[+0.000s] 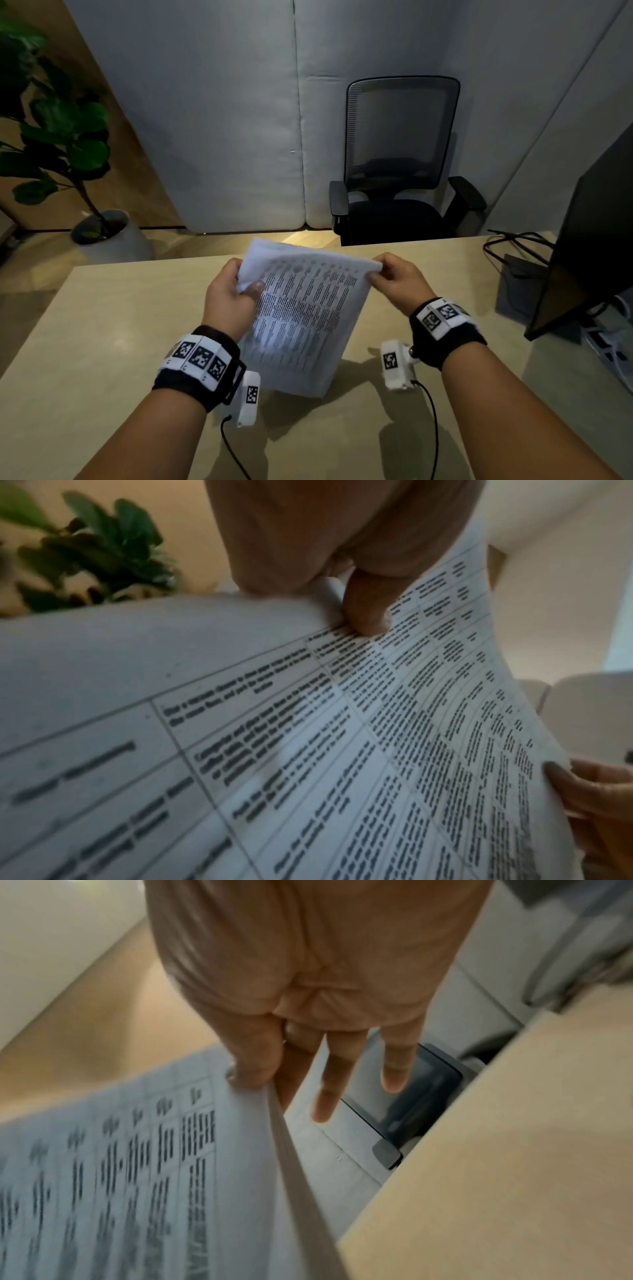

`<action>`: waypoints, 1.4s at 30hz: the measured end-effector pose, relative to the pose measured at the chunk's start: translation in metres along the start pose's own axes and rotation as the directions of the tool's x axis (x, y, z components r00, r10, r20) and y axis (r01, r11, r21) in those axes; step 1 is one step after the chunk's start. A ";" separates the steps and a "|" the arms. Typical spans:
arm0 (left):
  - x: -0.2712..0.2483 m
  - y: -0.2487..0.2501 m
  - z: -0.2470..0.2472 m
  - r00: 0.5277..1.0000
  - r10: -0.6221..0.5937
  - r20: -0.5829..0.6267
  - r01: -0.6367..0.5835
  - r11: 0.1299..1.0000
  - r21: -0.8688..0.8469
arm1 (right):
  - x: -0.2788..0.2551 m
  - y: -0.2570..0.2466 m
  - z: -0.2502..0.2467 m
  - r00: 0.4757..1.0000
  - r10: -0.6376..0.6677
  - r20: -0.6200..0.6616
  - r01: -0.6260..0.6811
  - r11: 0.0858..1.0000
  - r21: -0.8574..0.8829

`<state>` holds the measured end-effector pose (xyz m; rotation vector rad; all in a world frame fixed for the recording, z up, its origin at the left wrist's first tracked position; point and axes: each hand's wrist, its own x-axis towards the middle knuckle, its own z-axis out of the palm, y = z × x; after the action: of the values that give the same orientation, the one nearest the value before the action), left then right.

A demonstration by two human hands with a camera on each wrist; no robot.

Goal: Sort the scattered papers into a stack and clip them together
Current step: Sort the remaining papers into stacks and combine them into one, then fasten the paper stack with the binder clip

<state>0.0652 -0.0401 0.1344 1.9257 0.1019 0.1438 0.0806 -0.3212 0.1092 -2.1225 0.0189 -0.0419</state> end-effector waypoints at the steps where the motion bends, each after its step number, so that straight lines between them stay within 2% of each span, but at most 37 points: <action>1: 0.000 -0.001 0.002 0.999 -0.040 -0.005 0.040 0.997 -0.062 | 0.000 -0.002 -0.002 1.000 0.009 -0.009 -0.007 0.985 0.171; 3: -0.002 -0.007 0.009 0.989 -0.148 0.020 0.150 0.975 -0.163 | 0.000 -0.009 0.000 0.996 0.075 0.058 -0.093 0.886 0.455; 4: -0.004 -0.012 0.014 0.976 -0.213 0.041 0.216 0.957 -0.193 | 0.000 -0.009 0.005 0.990 0.107 0.097 -0.142 0.849 0.510; 5: -0.005 -0.020 0.019 0.960 -0.273 0.065 0.280 0.937 -0.209 | 0.000 -0.007 0.010 0.985 0.136 0.105 -0.170 0.854 0.491; 8: -0.011 -0.055 0.036 0.896 -0.425 0.129 0.442 0.885 -0.148 | -0.001 0.020 0.032 0.968 0.251 0.003 -0.245 0.941 0.235; 11: -0.023 -0.091 0.052 0.810 -0.554 0.193 0.573 0.817 -0.059 | -0.009 0.059 0.053 0.920 0.392 0.011 -0.391 0.916 0.092; 14: -0.032 -0.117 0.066 0.750 -0.623 0.222 0.621 0.779 0.086 | -0.021 0.090 0.069 0.888 0.459 0.014 -0.459 0.887 0.042; 18: -0.030 -0.133 0.077 0.744 -0.636 0.207 0.553 0.759 0.343 | -0.034 0.112 0.080 0.890 0.456 -0.009 -0.456 0.890 0.024; 19: -0.027 -0.134 0.079 0.751 -0.626 0.211 0.523 0.759 0.388 | -0.035 0.116 0.082 0.893 0.450 -0.016 -0.450 0.893 0.030; 20: -0.025 -0.136 0.081 0.778 -0.593 0.205 0.462 0.763 0.452 | -0.037 0.118 0.084 0.895 0.446 -0.023 -0.445 0.895 0.037; 21: -0.021 -0.136 0.083 0.825 -0.530 0.196 0.359 0.759 0.543 | -0.038 0.120 0.085 0.896 0.444 -0.033 -0.442 0.896 0.045; 23: -0.017 -0.132 0.090 0.920 -0.335 0.203 0.092 0.689 0.719 | -0.040 0.121 0.089 0.895 0.443 -0.054 -0.439 0.896 0.073; 24: -0.015 -0.128 0.095 0.945 -0.235 0.228 -0.025 0.642 0.766 | -0.041 0.121 0.090 0.896 0.440 -0.064 -0.434 0.896 0.094; 26: -0.008 -0.123 0.107 0.941 -0.150 0.304 -0.168 0.573 0.802 | -0.041 0.121 0.090 0.900 0.430 -0.076 -0.421 0.900 0.111; 27: -0.005 -0.124 0.113 0.924 -0.173 0.341 -0.196 0.553 0.810 | -0.042 0.120 0.090 0.899 0.431 -0.075 -0.422 0.900 0.111; 29: 0.002 -0.127 0.122 0.884 -0.266 0.384 -0.181 0.563 0.807 | -0.043 0.120 0.090 0.892 0.447 -0.067 -0.438 0.892 0.111; 31: 0.006 -0.132 0.126 0.866 -0.320 0.384 -0.134 0.591 0.795 | -0.045 0.120 0.091 0.882 0.469 -0.052 -0.462 0.881 0.104; 35: 0.009 -0.145 0.126 0.896 -0.263 0.358 -0.126 0.621 0.774 | -0.046 0.123 0.094 0.858 0.508 -0.075 -0.498 0.859 0.115; 39: 0.015 -0.150 0.124 0.894 -0.252 0.371 -0.119 0.664 0.738 | -0.045 0.129 0.091 0.835 0.533 -0.137 -0.522 0.846 0.113; 42: 0.018 -0.151 0.124 0.899 -0.246 0.364 -0.104 0.686 0.720 | -0.039 0.140 0.085 0.776 0.582 -0.244 -0.563 0.813 0.151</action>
<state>0.1010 -0.0997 -0.0489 2.7080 -0.0852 -0.4680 0.0449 -0.3210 -0.0553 -1.9407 0.8262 0.0218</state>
